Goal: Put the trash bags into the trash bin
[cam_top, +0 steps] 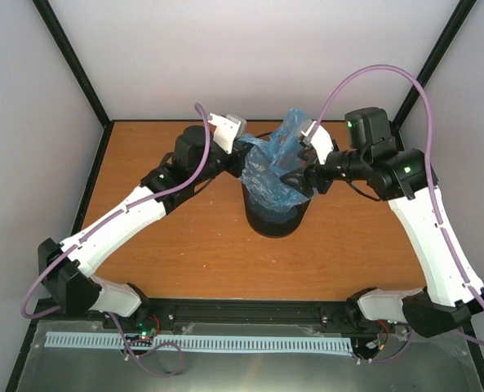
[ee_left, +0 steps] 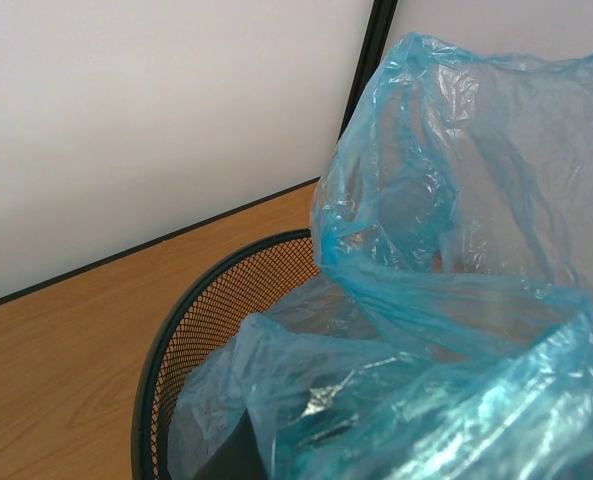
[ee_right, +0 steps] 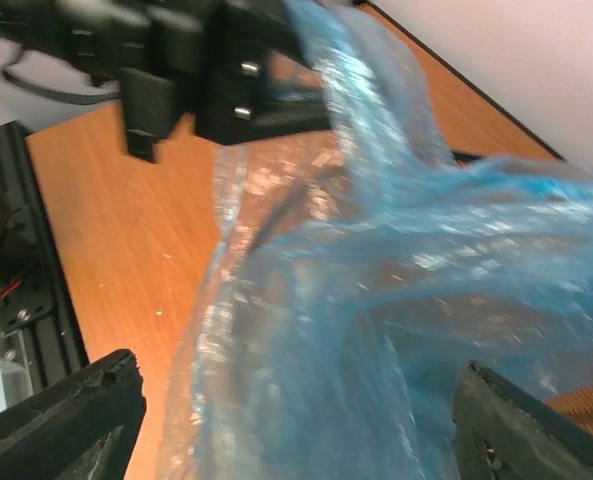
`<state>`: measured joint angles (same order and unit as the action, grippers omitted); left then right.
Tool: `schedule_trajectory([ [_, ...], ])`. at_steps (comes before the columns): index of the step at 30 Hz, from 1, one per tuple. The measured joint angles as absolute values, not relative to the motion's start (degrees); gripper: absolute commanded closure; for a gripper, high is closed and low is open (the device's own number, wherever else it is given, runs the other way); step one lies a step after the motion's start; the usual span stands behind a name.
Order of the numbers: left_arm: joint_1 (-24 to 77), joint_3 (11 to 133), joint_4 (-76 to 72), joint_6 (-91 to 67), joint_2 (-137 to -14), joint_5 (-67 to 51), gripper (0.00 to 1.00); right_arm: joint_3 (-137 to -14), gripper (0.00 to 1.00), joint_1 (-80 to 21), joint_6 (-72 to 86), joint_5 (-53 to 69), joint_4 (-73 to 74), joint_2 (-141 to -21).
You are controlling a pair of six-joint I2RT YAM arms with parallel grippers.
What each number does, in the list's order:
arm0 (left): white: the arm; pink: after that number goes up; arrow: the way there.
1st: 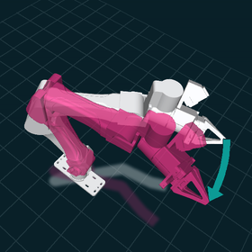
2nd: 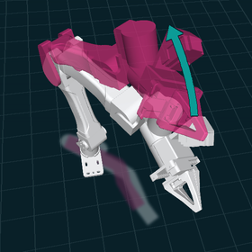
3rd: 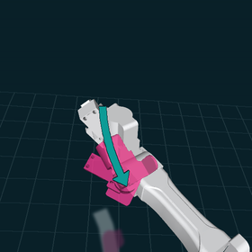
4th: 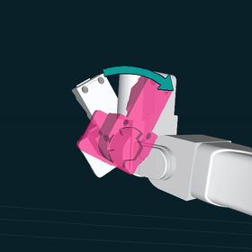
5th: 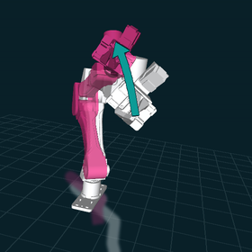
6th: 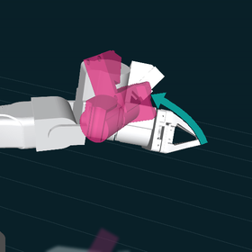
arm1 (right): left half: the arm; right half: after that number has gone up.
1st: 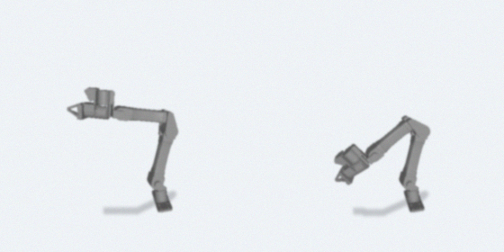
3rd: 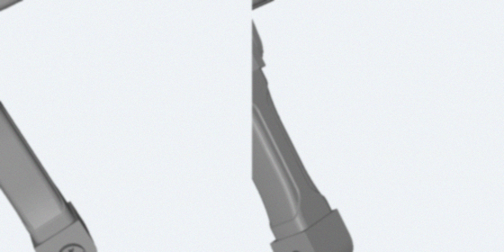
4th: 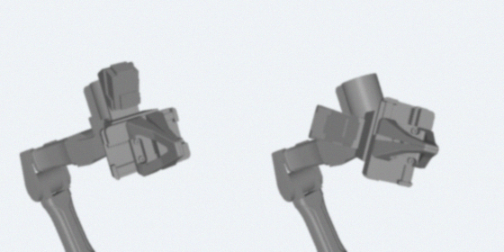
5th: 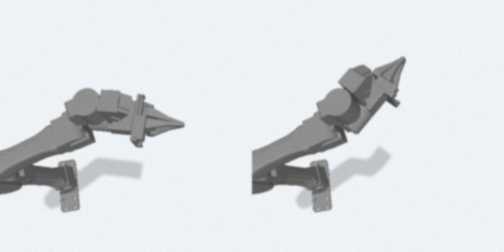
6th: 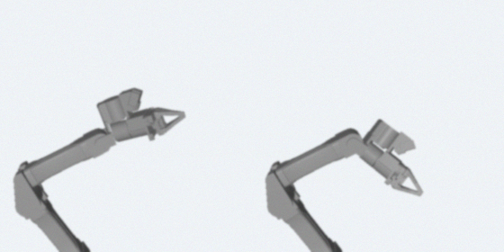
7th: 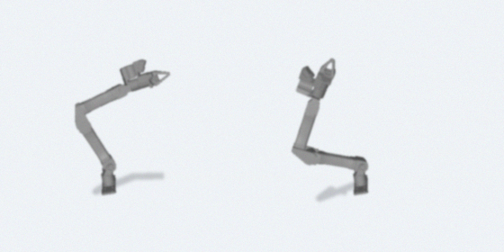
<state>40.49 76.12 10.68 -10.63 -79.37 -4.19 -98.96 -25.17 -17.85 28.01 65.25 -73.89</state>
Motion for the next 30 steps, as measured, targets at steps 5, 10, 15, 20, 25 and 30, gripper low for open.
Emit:
schedule_trajectory([
  [5, 40.5, 76.1, 10.7, -10.7, -79.4, -4.1, 0.99, -98.9, 0.11, -27.8, -19.7, 30.4, 65.3, -70.8],
  [10, 40.5, 76.1, 10.7, -10.7, -79.4, -4.1, 0.99, -98.5, 0.21, -29.9, -20.7, 26.3, 64.9, -70.7],
  [15, 40.5, 76.1, 10.7, -10.7, -79.4, -4.0, 0.99, -97.1, 0.24, -30.8, -21.3, 23.0, 64.9, -73.4],
  [20, 40.5, 76.1, 10.7, -10.7, -79.4, -4.0, 0.99, -96.3, 0.80, -31.2, -21.5, 19.6, 64.6, -74.3],
  [25, 40.5, 76.1, 10.7, -10.7, -79.4, -3.9, 0.99, -95.2, 0.89, -30.8, -19.5, 11.2, 62.3, -73.4],
  [30, 40.5, 76.1, 11.4, -12.4, -78.8, -3.0, 0.99, -90.7, 0.90, -26.9, -18.5, 5.6, 61.2, -67.9],
])
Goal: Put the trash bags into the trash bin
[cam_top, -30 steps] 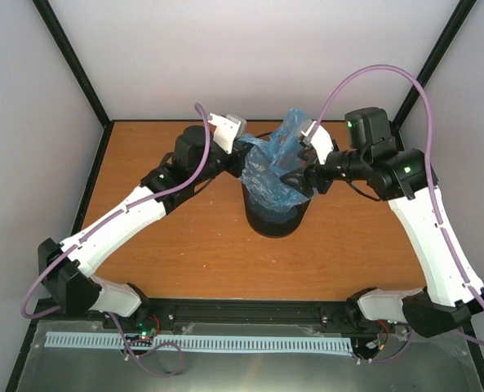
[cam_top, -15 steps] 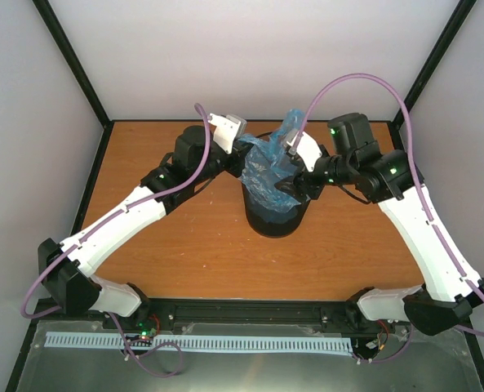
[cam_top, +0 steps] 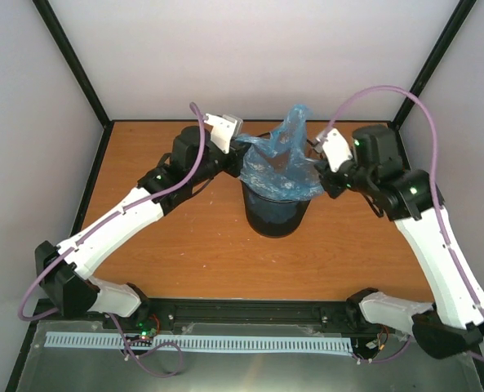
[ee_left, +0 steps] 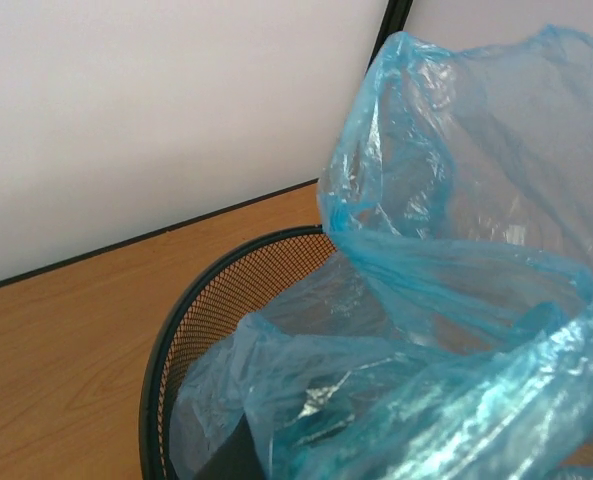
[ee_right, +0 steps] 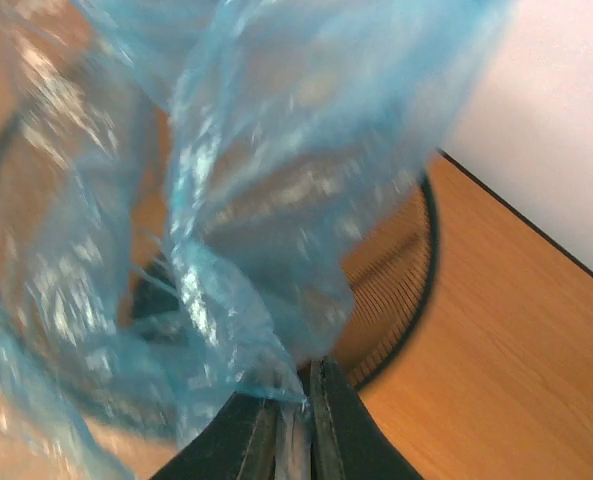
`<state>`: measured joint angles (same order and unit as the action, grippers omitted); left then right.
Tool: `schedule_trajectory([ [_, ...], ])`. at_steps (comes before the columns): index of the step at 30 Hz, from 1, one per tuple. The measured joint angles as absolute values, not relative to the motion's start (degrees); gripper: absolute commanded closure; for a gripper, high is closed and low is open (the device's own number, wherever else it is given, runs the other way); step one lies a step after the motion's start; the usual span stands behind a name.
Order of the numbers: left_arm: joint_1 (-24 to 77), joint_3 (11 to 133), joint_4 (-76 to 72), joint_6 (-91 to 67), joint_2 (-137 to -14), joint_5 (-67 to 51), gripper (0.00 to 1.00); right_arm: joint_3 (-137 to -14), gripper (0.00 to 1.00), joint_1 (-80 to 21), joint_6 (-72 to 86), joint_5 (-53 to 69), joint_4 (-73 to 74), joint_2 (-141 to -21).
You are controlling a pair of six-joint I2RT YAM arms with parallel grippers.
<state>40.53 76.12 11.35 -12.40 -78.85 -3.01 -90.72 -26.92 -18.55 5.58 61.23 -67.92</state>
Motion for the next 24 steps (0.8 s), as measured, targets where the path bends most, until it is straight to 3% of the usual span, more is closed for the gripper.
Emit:
schedule_trajectory([
  [9, 40.6, 73.7, 15.2, -21.3, -74.0, -5.8, 0.99, -75.3, 0.97, -19.6, -18.1, 3.7, 57.1, -52.6],
  [17, 42.2, 63.2, 15.1, -26.5, -69.4, -5.5, 0.99, -60.1, 0.97, -18.0, -16.3, 7.6, 46.9, -48.3],
  [24, 42.6, 62.2, 13.2, -27.9, -68.9, -4.9, 0.99, -57.6, 0.97, -15.0, -14.5, 8.1, 37.3, -47.7],
])
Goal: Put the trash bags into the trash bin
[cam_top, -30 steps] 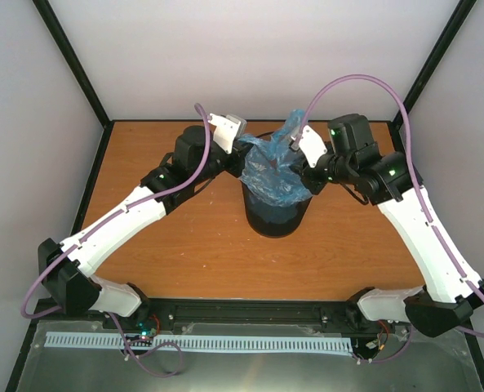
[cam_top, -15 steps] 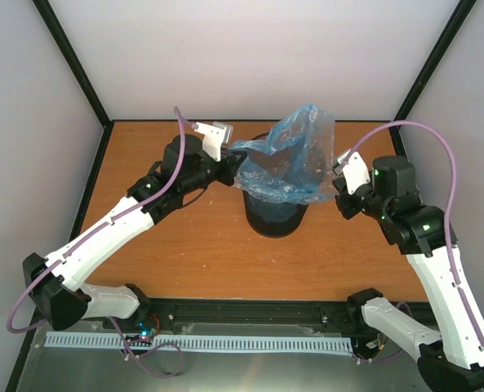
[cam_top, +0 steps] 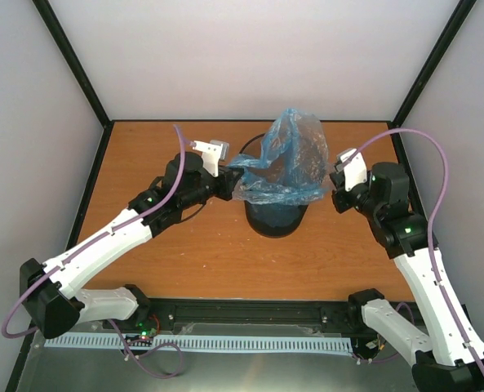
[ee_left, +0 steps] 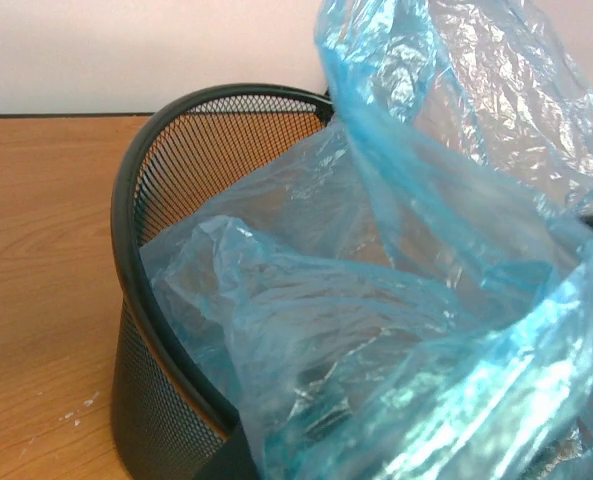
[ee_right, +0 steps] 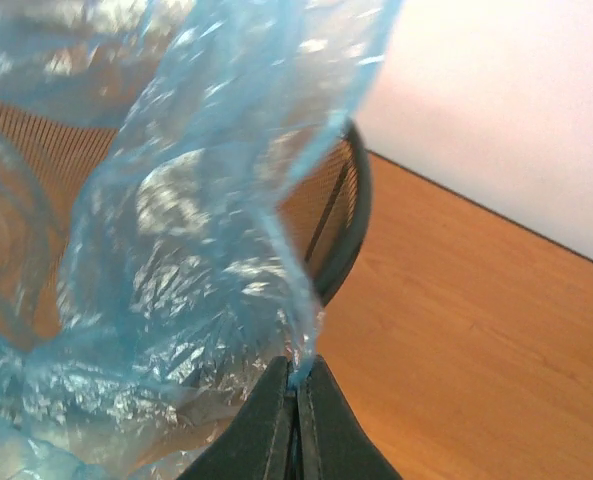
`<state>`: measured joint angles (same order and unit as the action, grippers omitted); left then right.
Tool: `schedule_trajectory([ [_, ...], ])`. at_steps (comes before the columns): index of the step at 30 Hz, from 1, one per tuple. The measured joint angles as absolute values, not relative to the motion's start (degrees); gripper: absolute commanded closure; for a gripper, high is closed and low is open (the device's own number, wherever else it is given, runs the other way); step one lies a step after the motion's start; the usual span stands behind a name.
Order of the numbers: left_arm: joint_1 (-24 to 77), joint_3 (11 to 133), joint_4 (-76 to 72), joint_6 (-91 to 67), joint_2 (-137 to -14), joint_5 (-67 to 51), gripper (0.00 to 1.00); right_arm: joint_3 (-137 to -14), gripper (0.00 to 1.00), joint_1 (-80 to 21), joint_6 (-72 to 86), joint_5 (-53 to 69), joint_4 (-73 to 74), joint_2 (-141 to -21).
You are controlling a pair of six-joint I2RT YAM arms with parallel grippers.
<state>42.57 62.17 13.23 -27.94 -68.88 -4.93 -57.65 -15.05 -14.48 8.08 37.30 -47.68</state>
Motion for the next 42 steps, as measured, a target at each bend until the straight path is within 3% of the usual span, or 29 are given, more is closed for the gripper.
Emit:
schedule_trajectory([
  [10, 43.5, 59.1, 7.6, -28.1, -66.7, -3.2, 0.99, -59.5, 0.97, -11.9, -11.6, 11.6, 26.9, -49.3],
  [22, 44.4, 51.6, 3.0, -29.0, -64.2, -2.9, 0.99, -49.2, 0.97, -11.9, -12.3, 12.6, 27.6, -41.6],
  [30, 45.3, 41.4, -0.1, -33.9, -58.3, 5.5, 0.99, -46.0, 0.97, -11.8, -12.4, 10.5, 27.4, -41.4],
  [42, 45.4, 42.5, -4.1, -34.4, -65.7, 10.8, 0.99, -45.6, 0.97, -10.5, -12.5, 5.8, 27.0, -43.6],
])
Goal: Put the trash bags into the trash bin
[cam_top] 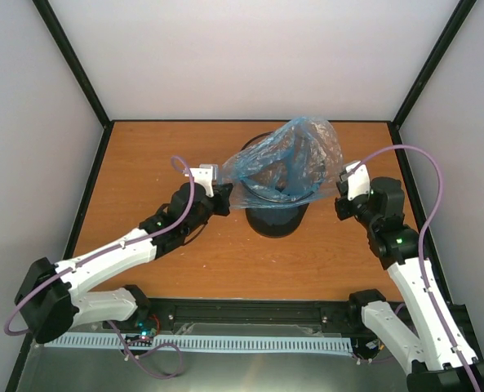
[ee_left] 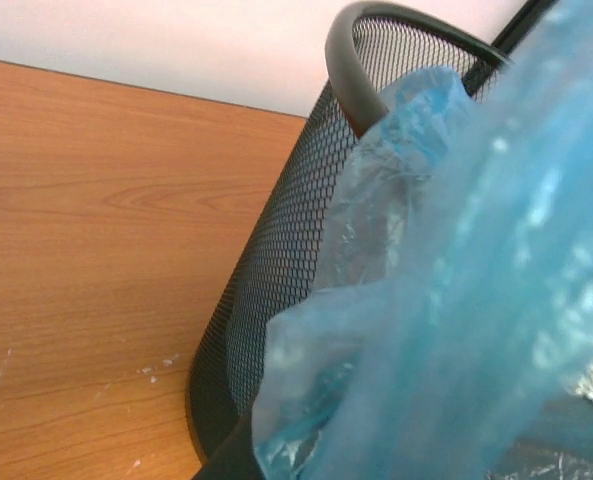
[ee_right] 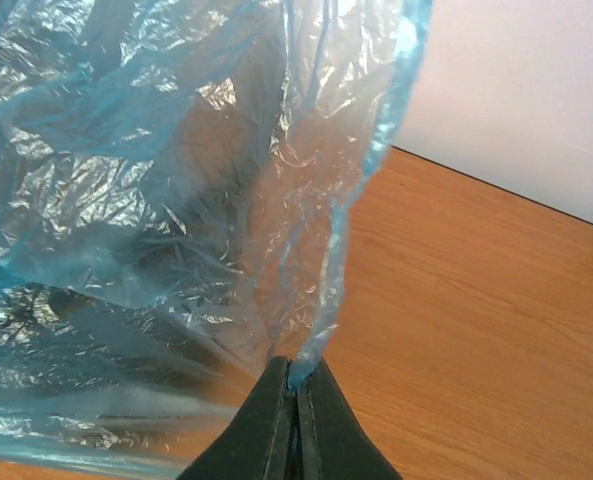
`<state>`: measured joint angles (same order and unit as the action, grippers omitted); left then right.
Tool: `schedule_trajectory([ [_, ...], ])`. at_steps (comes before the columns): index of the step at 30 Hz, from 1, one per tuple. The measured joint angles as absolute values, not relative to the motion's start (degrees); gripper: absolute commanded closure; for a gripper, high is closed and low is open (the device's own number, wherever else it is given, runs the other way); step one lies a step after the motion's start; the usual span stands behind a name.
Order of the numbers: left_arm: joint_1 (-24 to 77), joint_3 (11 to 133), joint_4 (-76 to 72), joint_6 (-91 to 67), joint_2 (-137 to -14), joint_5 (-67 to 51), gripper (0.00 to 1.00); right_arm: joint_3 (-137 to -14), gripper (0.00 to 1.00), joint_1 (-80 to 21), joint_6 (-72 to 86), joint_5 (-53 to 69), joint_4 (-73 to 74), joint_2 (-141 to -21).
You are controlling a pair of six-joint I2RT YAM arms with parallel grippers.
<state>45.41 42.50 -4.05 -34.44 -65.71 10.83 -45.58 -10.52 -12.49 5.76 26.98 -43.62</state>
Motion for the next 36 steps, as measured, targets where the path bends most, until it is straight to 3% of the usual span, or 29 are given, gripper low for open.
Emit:
schedule_trajectory([
  [11, 45.4, 42.1, -8.3, -34.5, -67.6, 13.0, 0.97, -44.9, 0.96, -9.8, -13.8, 5.1, 26.8, -46.6],
  [19, 45.4, 39.7, -7.1, -35.1, -63.7, 12.2, 0.88, -44.8, 0.79, -9.7, -15.3, 7.9, 27.3, -47.0],
  [23, 45.4, 39.7, -5.3, -34.2, -60.2, 9.5, 0.62, -44.9, 0.73, -9.6, -14.9, 9.3, 28.3, -44.9],
  [27, 45.5, 40.4, -1.1, -32.6, -56.4, 6.1, 0.27, -46.4, 0.55, -9.5, -14.7, 10.7, 31.1, -40.7],
  [31, 45.5, 42.5, 4.6, -30.6, -52.9, 2.9, 0.16, -50.6, 0.38, -9.4, -16.5, 13.0, 36.2, -38.4],
  [36, 45.5, 45.1, 10.3, -28.5, -48.7, -1.6, 0.11, -57.7, 0.24, -9.4, -20.1, 15.4, 45.4, -39.5],
])
